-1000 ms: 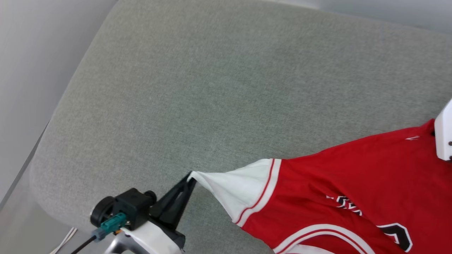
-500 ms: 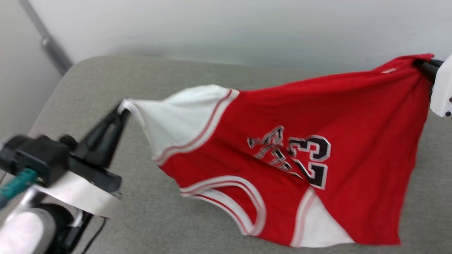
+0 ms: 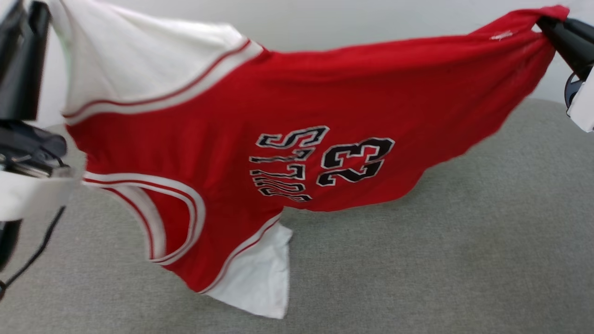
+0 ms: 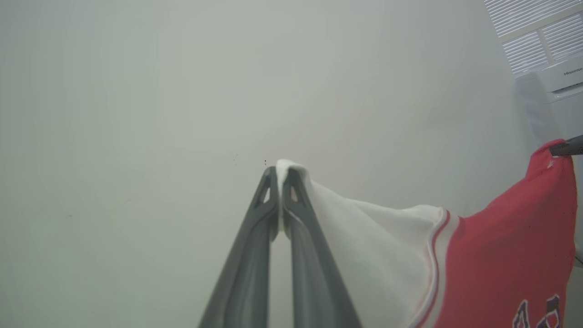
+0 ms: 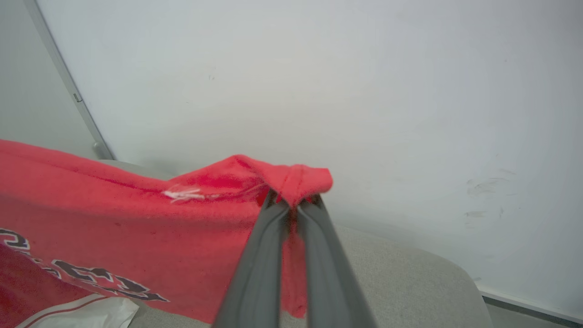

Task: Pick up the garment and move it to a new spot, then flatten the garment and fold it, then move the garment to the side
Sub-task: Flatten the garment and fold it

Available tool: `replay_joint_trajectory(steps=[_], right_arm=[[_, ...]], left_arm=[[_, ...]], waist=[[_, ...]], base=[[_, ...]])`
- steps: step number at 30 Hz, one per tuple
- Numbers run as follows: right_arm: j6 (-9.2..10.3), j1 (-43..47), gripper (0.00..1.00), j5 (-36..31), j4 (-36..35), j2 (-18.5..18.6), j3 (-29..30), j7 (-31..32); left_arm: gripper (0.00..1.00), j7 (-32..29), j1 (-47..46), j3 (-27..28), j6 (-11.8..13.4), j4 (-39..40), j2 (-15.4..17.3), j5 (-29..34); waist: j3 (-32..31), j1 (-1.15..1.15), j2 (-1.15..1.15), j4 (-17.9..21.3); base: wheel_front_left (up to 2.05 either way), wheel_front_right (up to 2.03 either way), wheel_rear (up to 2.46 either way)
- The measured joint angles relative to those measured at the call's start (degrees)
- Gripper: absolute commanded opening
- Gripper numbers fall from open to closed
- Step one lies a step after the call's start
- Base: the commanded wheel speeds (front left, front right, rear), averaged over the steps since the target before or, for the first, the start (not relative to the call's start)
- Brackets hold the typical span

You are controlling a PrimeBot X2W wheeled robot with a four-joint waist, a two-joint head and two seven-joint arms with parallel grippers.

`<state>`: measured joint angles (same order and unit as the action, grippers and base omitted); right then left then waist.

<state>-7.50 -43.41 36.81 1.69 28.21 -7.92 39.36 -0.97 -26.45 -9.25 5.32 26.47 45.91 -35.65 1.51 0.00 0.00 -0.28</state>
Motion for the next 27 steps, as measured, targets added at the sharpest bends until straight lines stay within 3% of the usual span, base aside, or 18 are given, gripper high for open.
replay_joint_trajectory(steps=[4, 14, 21, 27], right_arm=[[-0.01, -0.30, 0.00, -1.10, -6.14, -2.81, 2.13, 0.27], [-0.01, -5.22, 0.00, -5.02, -11.63, -6.48, 5.61, 0.12], [-0.01, -13.56, 0.00, -8.60, -9.79, -6.97, 6.70, -1.76], [-0.01, -25.21, 0.00, -12.66, -2.14, -7.34, 5.99, -6.36]], left_arm=[[0.00, -1.55, -7.46, 0.62, -0.80, 0.10, 0.91, -0.24], [0.00, -4.47, -23.68, -0.15, -3.89, -4.70, 1.78, -0.45], [0.00, -5.42, -39.45, -2.56, -8.60, -13.89, 1.52, 0.21], [0.00, -3.76, -56.14, -6.44, -11.12, -25.57, -1.30, 3.56]], waist=[[1.89, 0.00, 0.00, 2.43], [7.86, 0.00, 0.00, 4.49], [15.30, 0.00, 0.00, 4.70], [23.05, -0.01, 0.00, 4.21]], base=[[0.00, 0.00, 0.00], [0.00, 0.00, 0.00], [0.00, 0.00, 0.00], [0.00, 0.00, 0.00]])
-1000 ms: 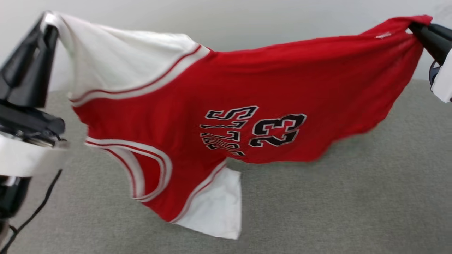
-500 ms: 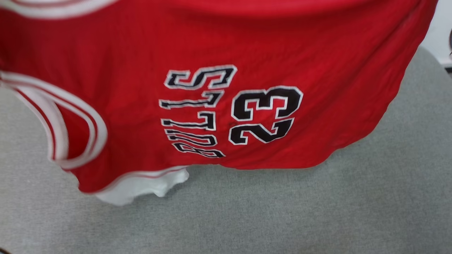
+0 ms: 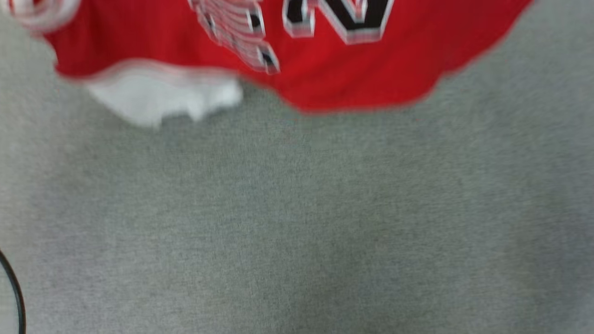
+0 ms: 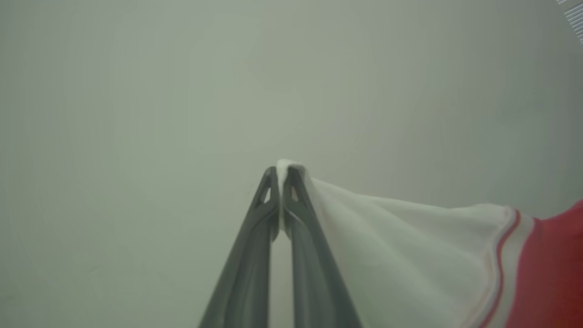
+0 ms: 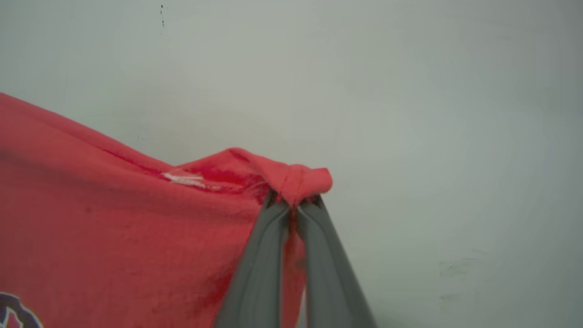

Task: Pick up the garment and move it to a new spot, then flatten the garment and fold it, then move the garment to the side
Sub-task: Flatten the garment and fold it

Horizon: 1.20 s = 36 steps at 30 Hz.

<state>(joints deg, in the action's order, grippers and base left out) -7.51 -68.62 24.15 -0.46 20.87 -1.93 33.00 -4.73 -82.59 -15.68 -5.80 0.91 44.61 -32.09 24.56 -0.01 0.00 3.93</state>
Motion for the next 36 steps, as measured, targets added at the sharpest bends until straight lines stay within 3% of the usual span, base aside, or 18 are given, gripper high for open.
replay_joint_trajectory(steps=[9, 17, 24, 30, 36], right_arm=[[-0.01, -17.59, 0.00, -9.79, 15.74, -2.07, -0.56, -9.89], [-0.01, -24.55, 0.00, -15.81, 26.97, -0.96, -3.80, -17.92], [-0.01, -14.39, 0.00, -14.12, 36.59, -1.75, -5.70, -25.81], [-0.01, -1.42, 0.00, -10.87, 40.89, -2.64, -9.60, -29.22], [0.00, 11.34, 0.00, -5.42, 42.32, -1.20, -15.56, -30.30]], left_arm=[[0.00, 8.42, -18.80, -5.20, -1.25, -19.62, -6.49, 4.33], [0.00, 16.45, -23.33, -8.46, -1.37, -31.29, -10.68, 6.15], [0.00, 19.59, -7.49, -11.27, -1.62, -34.57, -15.70, 4.57], [0.00, 19.72, 13.37, -8.03, -1.16, -27.37, -17.79, 5.27], [0.00, 19.73, 34.46, -8.24, -0.93, -22.97, -18.69, 6.83]], waist=[[9.71, -0.01, 0.00, -2.55], [14.84, -0.01, 0.00, -5.95], [14.39, 0.00, 0.00, -8.89], [9.56, 0.00, 0.00, -9.18], [2.74, 0.01, 0.00, -9.33]], base=[[0.00, 0.00, 0.00], [0.00, 0.00, 0.00], [0.00, 0.00, 0.00], [0.00, 0.00, 0.00], [0.00, 0.00, 0.00]])
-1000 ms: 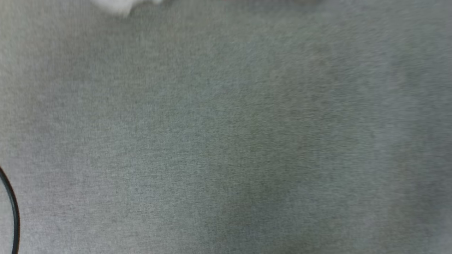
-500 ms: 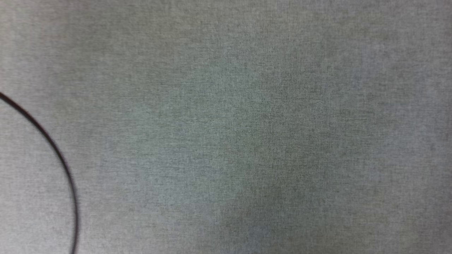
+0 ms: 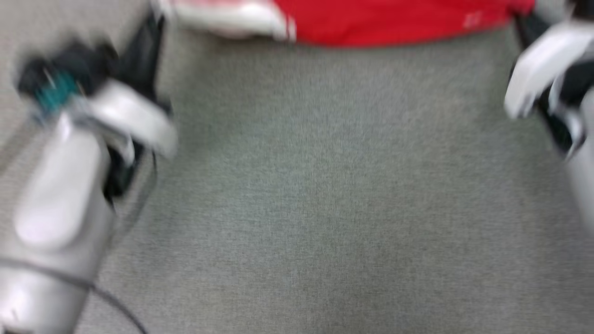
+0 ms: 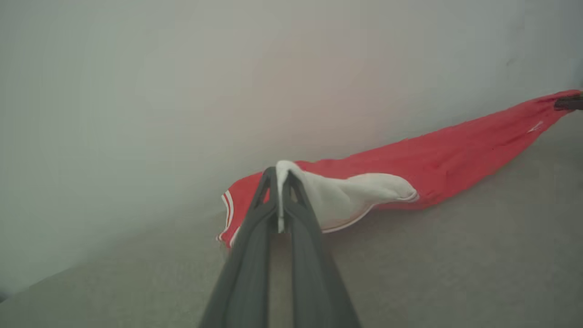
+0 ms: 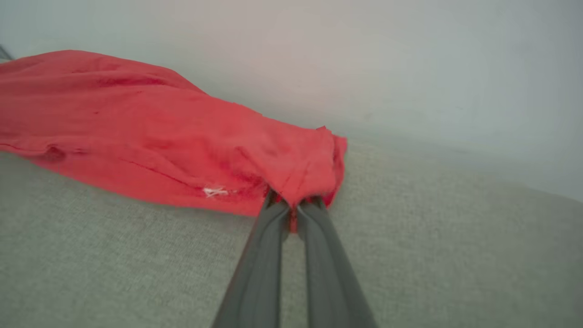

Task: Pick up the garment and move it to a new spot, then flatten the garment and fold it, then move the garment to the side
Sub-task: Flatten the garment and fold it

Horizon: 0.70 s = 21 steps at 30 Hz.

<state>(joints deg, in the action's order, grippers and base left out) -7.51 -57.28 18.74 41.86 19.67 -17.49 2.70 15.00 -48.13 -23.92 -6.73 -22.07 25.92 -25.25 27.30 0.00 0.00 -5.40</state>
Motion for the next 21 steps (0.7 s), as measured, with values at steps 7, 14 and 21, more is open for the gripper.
replay_joint_trajectory(steps=[7, 14, 21], right_arm=[[-0.01, 13.82, 0.00, 7.17, -1.34, 2.87, -4.63, 0.77], [0.00, 26.11, 0.00, 13.82, -6.15, 5.86, -4.34, 5.56], [-0.01, 38.82, 0.00, 18.94, -14.18, 7.87, -0.90, 12.82]], left_arm=[[0.00, -0.71, 20.50, -1.51, 0.85, 3.43, 1.85, -1.45], [0.00, -6.26, 36.05, -3.19, 2.88, 11.93, 5.91, -4.17], [0.00, -12.01, 48.58, -3.69, 5.73, 22.26, 9.95, -7.37]], waist=[[-8.94, 0.01, 0.00, -0.01], [-16.96, 0.02, 0.00, 0.14], [-22.93, 0.02, 0.00, 0.77]], base=[[0.00, 0.00, 0.00], [0.00, 0.00, 0.00], [0.00, 0.00, 0.00]])
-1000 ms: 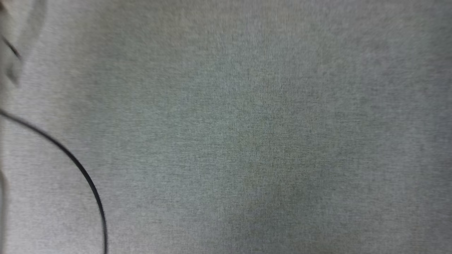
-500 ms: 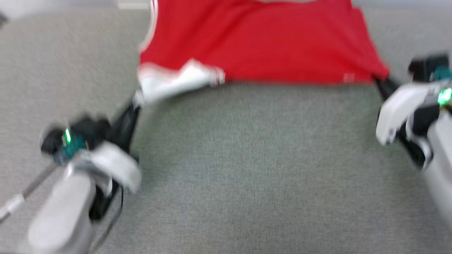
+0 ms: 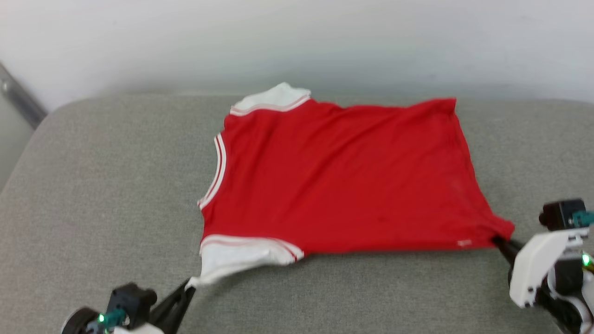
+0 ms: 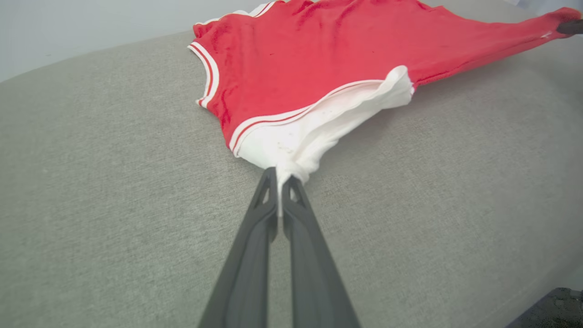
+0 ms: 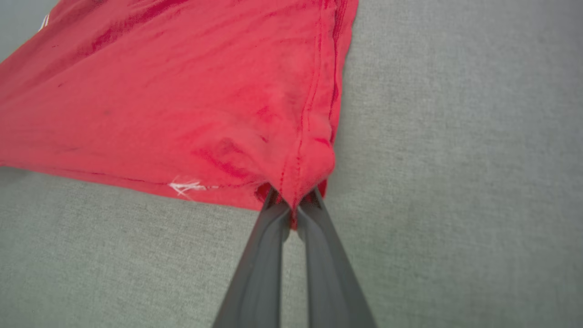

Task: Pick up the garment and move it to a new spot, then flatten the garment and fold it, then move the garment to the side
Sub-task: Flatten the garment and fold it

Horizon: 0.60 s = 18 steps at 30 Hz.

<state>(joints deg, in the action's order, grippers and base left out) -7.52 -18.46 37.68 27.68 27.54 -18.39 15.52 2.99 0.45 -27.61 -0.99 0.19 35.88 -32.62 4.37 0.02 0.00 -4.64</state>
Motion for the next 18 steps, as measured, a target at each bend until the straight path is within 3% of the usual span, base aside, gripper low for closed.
replay_joint_trajectory(steps=[8, 13, 18], right_arm=[[0.01, 17.25, 0.00, 2.32, -14.46, 1.02, 8.92, 11.87], [0.01, 24.40, 0.00, 1.07, -21.00, 0.74, 14.52, 18.03], [0.02, 26.96, 0.00, -0.37, -27.11, -1.96, 18.58, 20.43]], left_arm=[[0.00, -7.05, 14.07, -2.09, 1.56, 13.03, 4.76, -5.64], [0.00, -9.46, 18.05, -3.23, 1.47, 16.06, 5.88, -8.53], [0.00, -10.01, 17.94, -3.82, 0.32, 17.08, 7.09, -7.65]], waist=[[-3.55, -0.01, 0.00, 1.83], [-3.26, -0.01, 0.00, 2.20], [-2.50, -0.02, 0.00, 2.41]], base=[[0.00, 0.00, 0.00], [0.00, 0.00, 0.00], [0.00, 0.00, 0.00]])
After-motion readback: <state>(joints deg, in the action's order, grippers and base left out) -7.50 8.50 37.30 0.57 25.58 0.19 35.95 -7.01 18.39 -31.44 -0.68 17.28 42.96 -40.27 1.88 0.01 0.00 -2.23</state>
